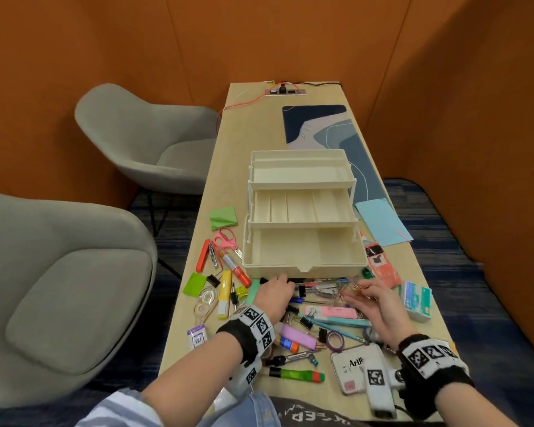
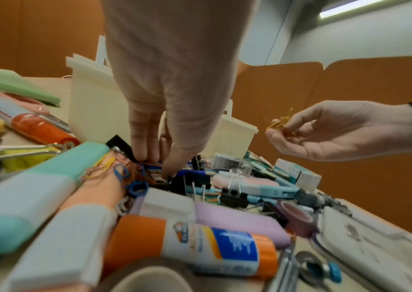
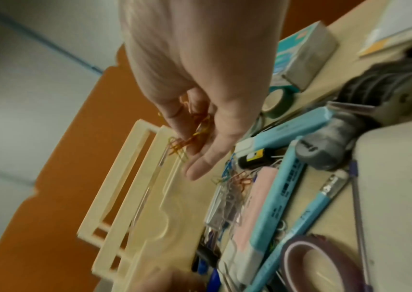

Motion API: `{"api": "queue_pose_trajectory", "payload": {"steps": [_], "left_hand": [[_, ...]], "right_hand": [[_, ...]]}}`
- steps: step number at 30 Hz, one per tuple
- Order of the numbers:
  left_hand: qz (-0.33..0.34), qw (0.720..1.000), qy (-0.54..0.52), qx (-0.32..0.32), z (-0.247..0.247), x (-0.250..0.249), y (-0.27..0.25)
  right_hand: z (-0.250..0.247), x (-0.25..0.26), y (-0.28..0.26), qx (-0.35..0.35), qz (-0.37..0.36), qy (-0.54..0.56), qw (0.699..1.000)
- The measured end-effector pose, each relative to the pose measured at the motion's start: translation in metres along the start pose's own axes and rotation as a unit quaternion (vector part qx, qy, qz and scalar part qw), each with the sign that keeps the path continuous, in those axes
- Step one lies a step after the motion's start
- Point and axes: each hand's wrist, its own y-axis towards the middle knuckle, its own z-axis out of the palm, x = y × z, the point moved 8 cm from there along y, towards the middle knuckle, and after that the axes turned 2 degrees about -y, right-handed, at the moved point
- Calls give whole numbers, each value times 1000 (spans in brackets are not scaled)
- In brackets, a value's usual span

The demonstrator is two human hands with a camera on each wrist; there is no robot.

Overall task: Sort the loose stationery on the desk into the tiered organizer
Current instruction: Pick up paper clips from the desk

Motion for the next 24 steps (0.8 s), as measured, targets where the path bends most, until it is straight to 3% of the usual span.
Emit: {"api": "queue_pose_trajectory", "payload": {"steps": [3, 6, 9, 12, 14, 17, 19, 20, 24], "left_hand": [[12, 1000, -1, 0, 0, -3, 0], [30, 1000, 5, -5, 2, -5, -1], [42, 999, 4, -18, -3, -5, -3], [46, 997, -20, -57, -18, -5, -7], [37, 995, -39, -90, -29, -2, -12], [34, 989, -75, -124, -38, 4, -20], [40, 984, -106, -136, -43, 5, -26], [44, 982, -119, -143, -45, 5, -29], [41, 968, -175, -176, -55, 10, -37]], "right_hand": [[-9, -3, -2, -8, 26, 105, 994], [-17, -5, -3, -39, 22, 128, 991], [-32, -13, 7, -107, 40, 36, 993], [-40, -15, 25, -130, 29, -175, 975], [-28, -5, 34, -108, -42, -388, 914], [4, -2, 39, -41, -141, -637, 757], [17, -7, 40, -18, -155, -752, 640], [19, -9, 41, -16, -154, -781, 604], [26, -10, 40, -8, -159, -813, 561]]}}
